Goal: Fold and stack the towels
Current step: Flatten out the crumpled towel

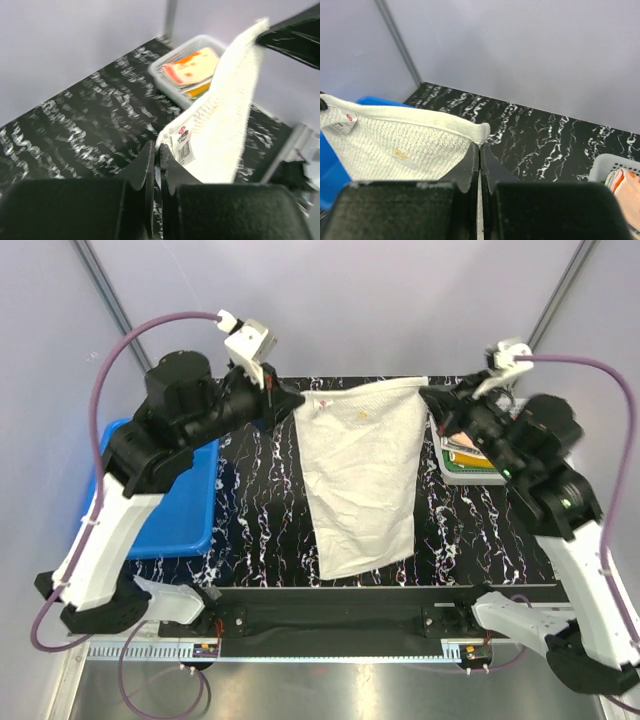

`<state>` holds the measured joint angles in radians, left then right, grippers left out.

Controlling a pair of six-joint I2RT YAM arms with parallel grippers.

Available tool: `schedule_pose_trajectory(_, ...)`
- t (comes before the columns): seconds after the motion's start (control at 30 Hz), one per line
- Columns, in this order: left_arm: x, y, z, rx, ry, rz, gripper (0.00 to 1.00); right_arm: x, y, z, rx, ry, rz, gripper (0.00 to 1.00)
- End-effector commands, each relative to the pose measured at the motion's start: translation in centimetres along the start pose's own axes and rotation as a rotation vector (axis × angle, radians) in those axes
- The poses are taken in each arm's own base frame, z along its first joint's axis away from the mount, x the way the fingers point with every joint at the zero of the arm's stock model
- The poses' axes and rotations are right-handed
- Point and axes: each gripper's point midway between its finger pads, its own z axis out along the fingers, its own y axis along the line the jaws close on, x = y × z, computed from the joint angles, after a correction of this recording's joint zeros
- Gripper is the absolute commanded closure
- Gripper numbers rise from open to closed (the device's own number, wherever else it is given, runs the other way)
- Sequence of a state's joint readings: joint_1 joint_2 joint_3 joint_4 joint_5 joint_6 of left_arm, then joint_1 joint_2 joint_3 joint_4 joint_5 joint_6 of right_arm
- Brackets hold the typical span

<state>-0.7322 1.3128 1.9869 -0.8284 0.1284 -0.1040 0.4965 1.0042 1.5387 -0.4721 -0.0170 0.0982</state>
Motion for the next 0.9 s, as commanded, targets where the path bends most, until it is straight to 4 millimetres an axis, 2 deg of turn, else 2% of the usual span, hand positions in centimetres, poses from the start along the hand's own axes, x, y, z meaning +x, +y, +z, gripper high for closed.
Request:
schedule_pose_trajectory(0.0, 2.7, 6.1, 3.3, -0.137, 0.092, -0.04, 1.0, 2.9, -3.2, 5.7, 0.131, 0.055, -0.095, 1.0)
schedule_pose_trajectory(0.07, 3.5, 8.5, 5.5, -0.155, 0.092, -0.056, 1.0, 4.2, -4.3, 8.1, 0.137, 0.081, -0.098, 1.0)
schedule_pose_trajectory(0.1, 4.3, 10.9, 6.6, -0.191, 0.108, -0.068, 1.0, 6.1, -5.2, 10.6, 0.135, 0.12, -0.095, 1.0)
schedule_pose_trajectory(0.13, 3.9, 12.0, 7.5, -0.2, 0.088, -0.066, 1.0, 6.9, -7.0, 11.7, 0.155, 0.134, -0.086, 1.0)
schedule_pose_trajectory(0.17, 4.4, 12.6, 8.5, -0.18, 0.093, -0.072, 1.0, 7.5, -7.2, 13.0, 0.124, 0.143, -0.073, 1.0)
schedule_pose_trajectory(0.2, 4.8, 14.4, 9.2, -0.194, 0.093, -0.082, 1.0, 9.5, -8.5, 15.4, 0.129, 0.171, -0.059, 1.0)
schedule_pose_trajectory(0.23, 6.0, 16.0, 11.3, -0.195, 0.104, -0.091, 1.0, 10.5, -9.2, 16.5, 0.126, 0.184, -0.053, 1.0)
schedule_pose_trajectory(0.27, 6.8, 17.0, 12.3, -0.187, 0.114, -0.098, 1.0, 11.0, -10.1, 17.5, 0.109, 0.188, -0.047, 1.0)
schedule_pose_trajectory(0.3, 7.5, 18.6, 13.0, -0.197, 0.123, -0.104, 1.0, 13.8, -11.2, 19.7, 0.096, 0.233, -0.034, 1.0)
schedule_pose_trajectory(0.33, 9.7, 20.3, 15.1, -0.199, 0.157, -0.125, 1.0, 14.9, -11.5, 20.7, 0.073, 0.246, -0.028, 1.0)
schedule_pose_trajectory(0.37, 10.6, 21.3, 15.9, -0.201, 0.174, -0.137, 1.0, 15.5, -11.1, 21.7, 0.011, 0.253, -0.02, 1.0)
schedule_pose_trajectory(0.4, 11.4, 22.3, 16.5, -0.199, 0.187, -0.141, 1.0, 17.8, -11.9, 23.2, -0.002, 0.279, -0.017, 1.0)
schedule_pose_trajectory(0.43, 13.1, 23.4, 18.0, -0.191, 0.22, -0.15, 1.0, 18.7, -12.1, 23.9, -0.018, 0.286, -0.016, 1.0)
schedule_pose_trajectory(0.47, 13.9, 24.0, 18.6, -0.191, 0.233, -0.151, 1.0, 19.2, -12.0, 24.6, -0.048, 0.275, -0.02, 1.0)
schedule_pose_trajectory(0.5, 14.6, 24.6, 19.1, -0.194, 0.246, -0.135, 1.0, 21.4, -12.4, 25.4, -0.065, 0.307, -0.013, 1.0)
schedule_pose_trajectory(0.53, 15.9, 25.3, 20.0, -0.193, 0.267, -0.133, 1.0, 22.3, -12.5, 25.9, -0.076, 0.316, -0.009, 1.0)
schedule_pose_trajectory(0.57, 16.7, 25.6, 20.4, -0.192, 0.283, -0.13, 1.0, 22.7, -12.8, 26.3, -0.075, 0.318, -0.009, 1.0)
schedule_pose_trajectory(0.6, 17.4, 25.9, 20.8, -0.191, 0.295, -0.128, 1.0, 24.5, -13.2, 26.7, -0.073, 0.345, 0.001, 1.0)
schedule_pose_trajectory(0.63, 18.3, 26.2, 21.3, -0.191, 0.309, -0.135, 1.0, 25.1, -13.4, 26.9, -0.072, 0.354, 0.004, 1.0)
schedule_pose_trajectory(0.73, 20.0, 26.5, 21.6, -0.173, 0.339, -0.112, 1.0, 27.5, -14.0, 26.9, -0.078, 0.371, -0.027, 1.0)
schedule_pose_trajectory(0.77, 20.8, 26.2, 21.6, -0.159, 0.354, -0.116, 1.0, 27.9, -14.2, 26.8, -0.073, 0.379, -0.029, 1.0)
schedule_pose_trajectory(0.83, 21.0, 26.1, 21.2, -0.163, 0.358, -0.11, 1.0, 28.0, -14.1, 26.3, -0.069, 0.389, -0.04, 1.0)
schedule_pose_trajectory(0.87, 21.3, 26.1, 21.0, -0.167, 0.366, -0.11, 1.0, 28.6, -14.3, 25.7, -0.057, 0.405, -0.038, 1.0)
